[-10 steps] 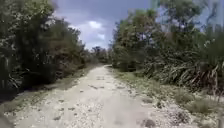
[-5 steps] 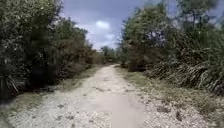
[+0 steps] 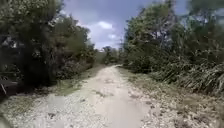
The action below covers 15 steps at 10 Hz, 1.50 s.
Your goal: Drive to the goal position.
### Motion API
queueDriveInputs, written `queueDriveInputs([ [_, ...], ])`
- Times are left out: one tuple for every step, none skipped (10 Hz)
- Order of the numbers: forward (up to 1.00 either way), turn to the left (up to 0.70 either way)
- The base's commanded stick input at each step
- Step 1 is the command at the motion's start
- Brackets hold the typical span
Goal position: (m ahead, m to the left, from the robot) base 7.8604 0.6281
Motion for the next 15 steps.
queueDriveInputs([
  [0.50, 0.00],
  [0.50, 0.00],
  [0.50, 0.00],
  [0.50, 0.00],
  [0.50, 0.00],
  [0.50, 0.00],
  [0.50, 0.00],
  [0.50, 0.00],
  [0.50, 0.00],
  [0.50, 0.00],
  [0.50, 0.00],
  [0.50, 0.00],
  [0.50, 0.00],
  [0.50, 0.00],
  [0.50, 0.00],
])
